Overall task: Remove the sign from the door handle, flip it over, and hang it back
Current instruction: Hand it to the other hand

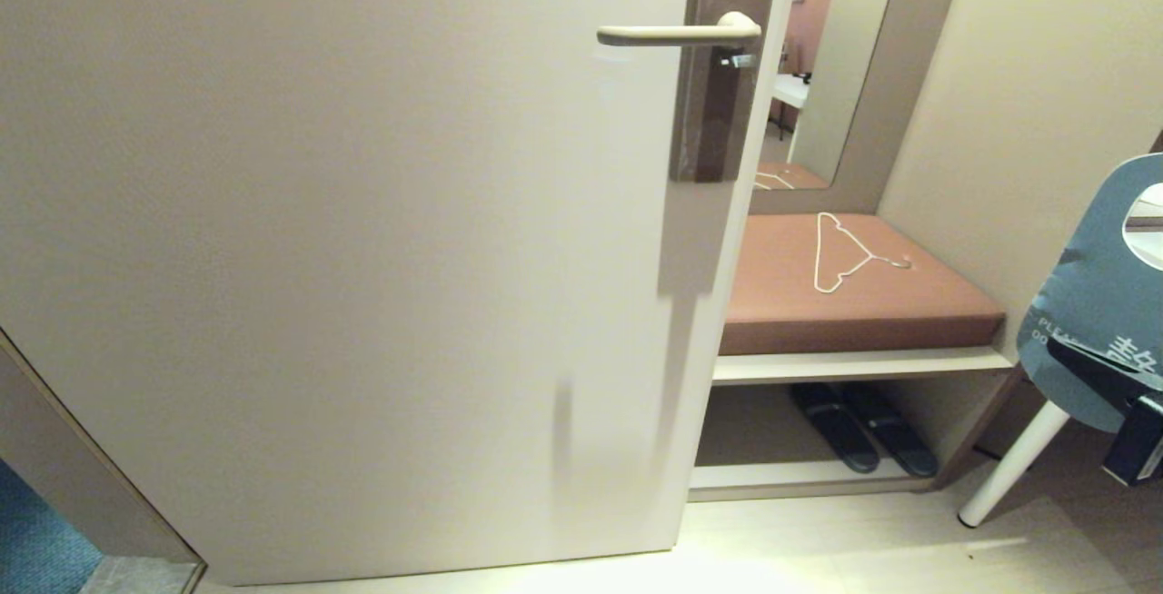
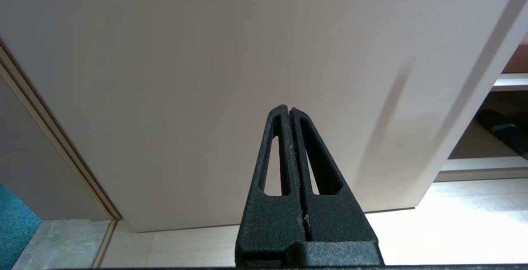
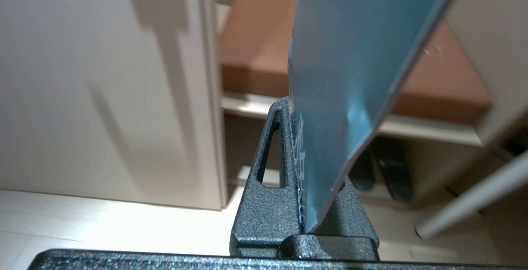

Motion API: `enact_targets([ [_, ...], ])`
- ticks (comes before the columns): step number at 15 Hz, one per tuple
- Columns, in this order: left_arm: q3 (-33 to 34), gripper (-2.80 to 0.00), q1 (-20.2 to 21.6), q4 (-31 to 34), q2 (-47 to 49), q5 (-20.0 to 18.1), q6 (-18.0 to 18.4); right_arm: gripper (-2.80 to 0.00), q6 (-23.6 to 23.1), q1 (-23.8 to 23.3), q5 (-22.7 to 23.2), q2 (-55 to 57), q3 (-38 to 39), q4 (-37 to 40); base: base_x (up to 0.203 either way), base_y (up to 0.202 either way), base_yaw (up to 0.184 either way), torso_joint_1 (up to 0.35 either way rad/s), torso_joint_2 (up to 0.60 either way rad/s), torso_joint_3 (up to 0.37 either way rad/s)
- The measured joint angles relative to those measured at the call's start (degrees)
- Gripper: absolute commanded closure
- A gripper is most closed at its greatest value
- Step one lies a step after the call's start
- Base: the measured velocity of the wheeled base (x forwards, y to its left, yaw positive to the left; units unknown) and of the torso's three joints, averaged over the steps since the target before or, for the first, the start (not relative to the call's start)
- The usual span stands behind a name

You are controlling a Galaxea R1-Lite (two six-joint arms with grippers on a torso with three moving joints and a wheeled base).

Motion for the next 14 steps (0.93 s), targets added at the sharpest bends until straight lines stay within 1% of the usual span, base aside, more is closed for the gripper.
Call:
enact_targets([
  [3,0.0,0.0,0.0,0.02,0.0,-0.02,-0.02,0.0,-0.02,-3.48,-0.04,-3.41,4.56,0.26,0.0,0.0,0.0,0.0,0.0,0.0],
  [5,0.0,0.0,0.0,0.0,0.0,-0.01,0.0,0.0,-0.02,-6.72,0.41,-6.06,7.69,0.37,0.0,0.0,0.0,0.0,0.0,0.0],
  [6,0.0,0.0,0.0,0.02,0.0,0.03,-0.02,0.0,-0.02,-8.26,1.33,-7.75,9.13,0.55,0.0,0.0,0.0,0.0,0.0,0.0],
  [8,0.0,0.0,0.0,0.0,0.0,-0.02,0.0,0.0,-0.02,-10.74,4.66,-11.78,11.85,1.8,0.0,0.0,0.0,0.0,0.0,0.0],
  [10,0.0,0.0,0.0,0.02,0.0,-0.02,0.0,0.0,-0.02,-12.17,7.19,-16.63,14.88,2.5,0.0,0.0,0.0,0.0,0.0,0.0],
  [13,0.0,0.0,0.0,0.0,0.0,-0.02,-0.05,0.0,-0.02,-12.69,7.8,-24.15,19.18,3.49,0.0,0.0,0.0,0.0,0.0,0.0],
  [14,0.0,0.0,0.0,0.02,0.0,-0.02,-0.02,0.0,0.02,-12.69,7.9,-26.57,19.97,5.21,0.0,0.0,0.0,0.0,0.0,0.0],
])
